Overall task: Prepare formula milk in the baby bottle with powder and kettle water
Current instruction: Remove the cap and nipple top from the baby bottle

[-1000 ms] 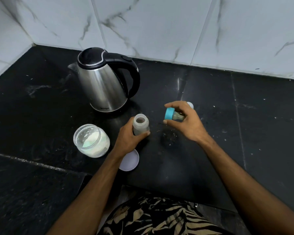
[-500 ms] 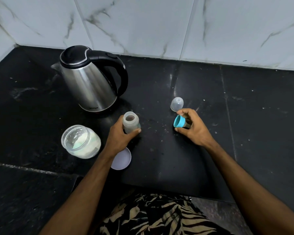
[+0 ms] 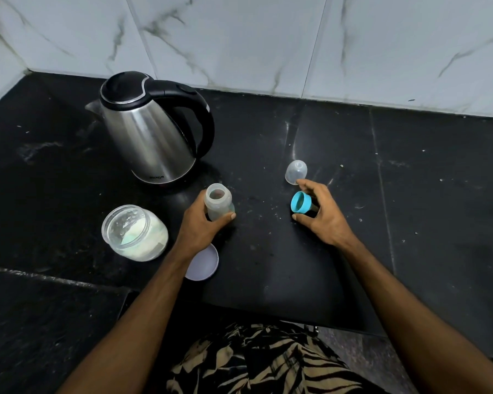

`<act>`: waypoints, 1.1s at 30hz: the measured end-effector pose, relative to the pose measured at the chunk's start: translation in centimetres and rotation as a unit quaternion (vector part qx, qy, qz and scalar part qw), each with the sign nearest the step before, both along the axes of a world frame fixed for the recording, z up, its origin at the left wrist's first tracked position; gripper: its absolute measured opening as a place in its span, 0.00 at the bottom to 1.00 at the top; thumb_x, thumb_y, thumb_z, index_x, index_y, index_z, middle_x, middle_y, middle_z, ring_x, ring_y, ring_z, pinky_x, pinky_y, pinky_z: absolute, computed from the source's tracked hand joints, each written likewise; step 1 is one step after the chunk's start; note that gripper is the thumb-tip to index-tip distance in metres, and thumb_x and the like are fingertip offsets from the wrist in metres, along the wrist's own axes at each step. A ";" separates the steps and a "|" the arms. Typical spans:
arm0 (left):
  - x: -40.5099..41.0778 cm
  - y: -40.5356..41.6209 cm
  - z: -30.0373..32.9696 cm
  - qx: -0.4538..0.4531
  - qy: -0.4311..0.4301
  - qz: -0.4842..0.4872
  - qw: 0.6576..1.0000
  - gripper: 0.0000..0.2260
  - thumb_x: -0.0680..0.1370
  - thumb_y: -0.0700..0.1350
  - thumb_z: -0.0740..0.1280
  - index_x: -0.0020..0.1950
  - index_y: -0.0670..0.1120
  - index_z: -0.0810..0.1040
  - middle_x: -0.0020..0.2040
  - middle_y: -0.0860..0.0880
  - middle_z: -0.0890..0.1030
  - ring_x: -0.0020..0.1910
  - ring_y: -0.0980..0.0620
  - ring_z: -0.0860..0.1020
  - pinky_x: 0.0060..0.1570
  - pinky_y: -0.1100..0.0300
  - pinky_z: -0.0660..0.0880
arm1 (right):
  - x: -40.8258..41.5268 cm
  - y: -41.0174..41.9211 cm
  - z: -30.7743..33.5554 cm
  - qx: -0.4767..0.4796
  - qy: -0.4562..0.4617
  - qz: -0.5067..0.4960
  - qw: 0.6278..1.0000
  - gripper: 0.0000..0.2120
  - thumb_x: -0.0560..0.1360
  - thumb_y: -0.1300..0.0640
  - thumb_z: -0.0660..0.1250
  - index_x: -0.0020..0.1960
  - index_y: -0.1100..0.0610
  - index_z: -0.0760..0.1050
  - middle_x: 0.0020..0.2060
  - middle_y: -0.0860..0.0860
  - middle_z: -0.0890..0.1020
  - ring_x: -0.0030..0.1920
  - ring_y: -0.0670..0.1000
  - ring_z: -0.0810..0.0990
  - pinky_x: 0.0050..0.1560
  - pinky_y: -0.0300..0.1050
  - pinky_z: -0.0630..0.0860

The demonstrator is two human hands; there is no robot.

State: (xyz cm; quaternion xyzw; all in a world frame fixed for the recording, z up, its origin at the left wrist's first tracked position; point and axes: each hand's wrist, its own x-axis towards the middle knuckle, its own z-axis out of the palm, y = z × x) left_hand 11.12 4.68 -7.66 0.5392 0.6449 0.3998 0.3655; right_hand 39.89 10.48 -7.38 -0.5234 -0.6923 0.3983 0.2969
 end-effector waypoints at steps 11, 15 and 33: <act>-0.3 -0.9 0.9 -0.018 -0.007 -0.025 1.000 0.38 0.67 0.51 0.81 0.74 0.51 0.68 0.66 0.59 0.77 0.66 0.59 0.74 0.66 0.62 0.71 | -1.5 -1.3 3.3 0.075 -0.021 0.031 0.996 0.37 0.67 0.55 0.80 0.70 0.46 0.66 0.64 0.40 0.67 0.67 0.40 0.67 0.70 0.52 0.69; -0.7 -2.6 1.2 -0.021 -0.006 -0.001 1.000 0.49 0.66 0.57 0.80 0.80 0.51 0.58 0.77 0.55 0.68 0.76 0.58 0.66 0.74 0.56 0.64 | -3.5 -3.0 4.2 0.148 -0.016 0.008 0.989 0.27 0.71 0.51 0.75 0.67 0.49 0.70 0.63 0.42 0.70 0.66 0.45 0.70 0.68 0.56 0.69; -3.7 -12.5 2.8 0.046 -0.013 0.187 0.981 0.06 0.75 0.39 0.75 0.49 0.48 0.82 0.43 0.55 0.85 0.43 0.58 0.83 0.47 0.62 0.79 | -17.3 -7.3 3.8 0.202 0.012 0.183 0.962 0.09 0.74 0.58 0.72 0.54 0.60 0.79 0.49 0.51 0.79 0.51 0.48 0.77 0.54 0.37 0.74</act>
